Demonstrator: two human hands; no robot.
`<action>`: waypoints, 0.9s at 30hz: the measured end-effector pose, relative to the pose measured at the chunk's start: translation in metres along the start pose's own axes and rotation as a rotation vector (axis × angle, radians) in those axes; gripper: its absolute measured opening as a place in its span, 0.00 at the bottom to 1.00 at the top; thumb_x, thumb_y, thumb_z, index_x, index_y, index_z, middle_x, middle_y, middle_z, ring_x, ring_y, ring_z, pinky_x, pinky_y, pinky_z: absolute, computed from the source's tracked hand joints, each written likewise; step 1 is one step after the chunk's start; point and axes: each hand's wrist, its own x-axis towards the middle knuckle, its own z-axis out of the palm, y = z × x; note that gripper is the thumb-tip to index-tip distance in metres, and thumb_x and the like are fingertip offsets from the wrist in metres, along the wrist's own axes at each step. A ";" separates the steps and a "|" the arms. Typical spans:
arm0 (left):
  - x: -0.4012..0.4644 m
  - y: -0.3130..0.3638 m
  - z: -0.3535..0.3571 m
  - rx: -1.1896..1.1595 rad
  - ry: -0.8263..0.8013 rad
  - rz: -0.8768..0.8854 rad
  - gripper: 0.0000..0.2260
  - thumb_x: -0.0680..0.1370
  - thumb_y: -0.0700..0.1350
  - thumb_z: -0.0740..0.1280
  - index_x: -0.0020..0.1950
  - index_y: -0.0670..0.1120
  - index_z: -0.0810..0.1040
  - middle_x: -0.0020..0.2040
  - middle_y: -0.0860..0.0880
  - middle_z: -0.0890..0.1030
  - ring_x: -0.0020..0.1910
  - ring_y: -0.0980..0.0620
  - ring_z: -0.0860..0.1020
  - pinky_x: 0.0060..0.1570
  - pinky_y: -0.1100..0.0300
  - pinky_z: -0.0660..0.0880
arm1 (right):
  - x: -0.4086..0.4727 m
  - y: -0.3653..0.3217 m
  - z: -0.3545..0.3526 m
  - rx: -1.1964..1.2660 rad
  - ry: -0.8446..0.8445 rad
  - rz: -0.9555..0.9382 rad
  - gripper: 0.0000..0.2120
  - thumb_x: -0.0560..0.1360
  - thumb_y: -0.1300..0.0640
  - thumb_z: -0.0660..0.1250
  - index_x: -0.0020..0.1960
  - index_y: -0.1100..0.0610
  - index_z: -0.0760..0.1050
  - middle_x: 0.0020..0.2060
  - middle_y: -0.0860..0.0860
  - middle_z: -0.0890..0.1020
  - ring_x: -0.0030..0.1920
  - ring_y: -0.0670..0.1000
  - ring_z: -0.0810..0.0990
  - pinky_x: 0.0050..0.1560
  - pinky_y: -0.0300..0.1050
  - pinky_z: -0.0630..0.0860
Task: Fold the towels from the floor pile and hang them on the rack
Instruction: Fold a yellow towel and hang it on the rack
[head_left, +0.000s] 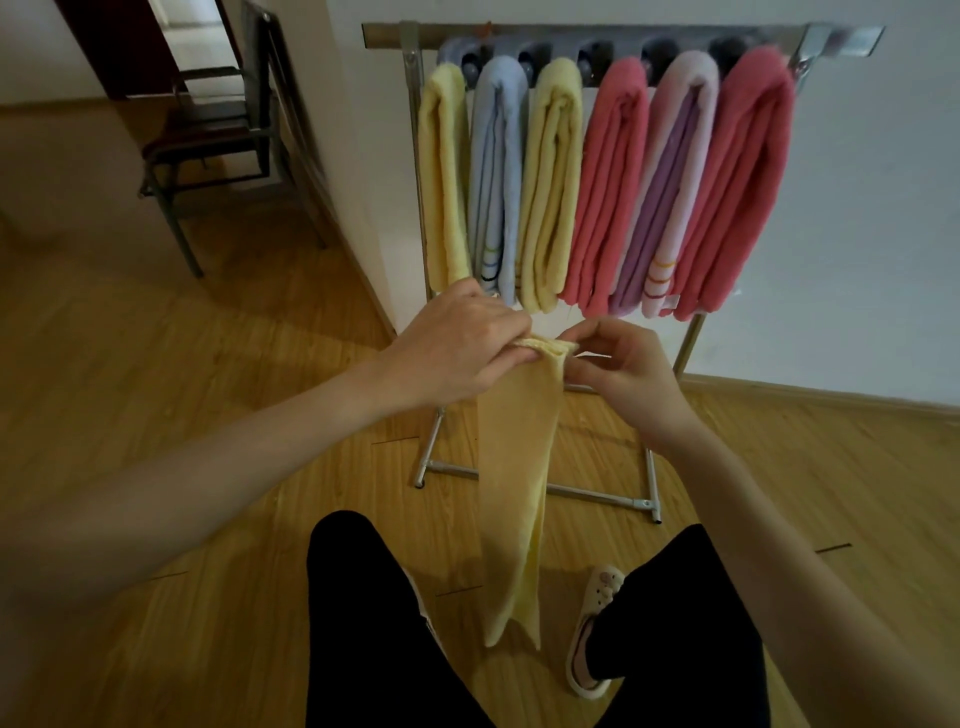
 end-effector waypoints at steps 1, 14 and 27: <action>0.000 0.000 0.000 0.005 0.003 -0.009 0.16 0.80 0.55 0.56 0.44 0.47 0.76 0.36 0.51 0.78 0.35 0.53 0.74 0.46 0.60 0.63 | 0.000 -0.001 0.001 0.011 -0.005 -0.001 0.07 0.71 0.74 0.68 0.47 0.66 0.76 0.41 0.60 0.81 0.43 0.54 0.81 0.45 0.49 0.81; 0.014 0.007 -0.028 -0.034 0.242 -0.105 0.12 0.77 0.54 0.64 0.48 0.46 0.79 0.39 0.51 0.82 0.37 0.53 0.76 0.45 0.62 0.60 | 0.013 -0.015 0.008 -0.121 0.193 -0.179 0.11 0.71 0.67 0.72 0.52 0.61 0.77 0.44 0.54 0.83 0.44 0.51 0.82 0.46 0.42 0.79; -0.070 0.017 0.078 -0.830 -0.055 -0.941 0.39 0.63 0.49 0.79 0.70 0.47 0.67 0.60 0.54 0.74 0.61 0.56 0.73 0.61 0.61 0.70 | 0.033 -0.013 0.022 -0.062 0.227 -0.046 0.09 0.71 0.67 0.71 0.48 0.56 0.79 0.42 0.55 0.82 0.47 0.56 0.82 0.48 0.54 0.81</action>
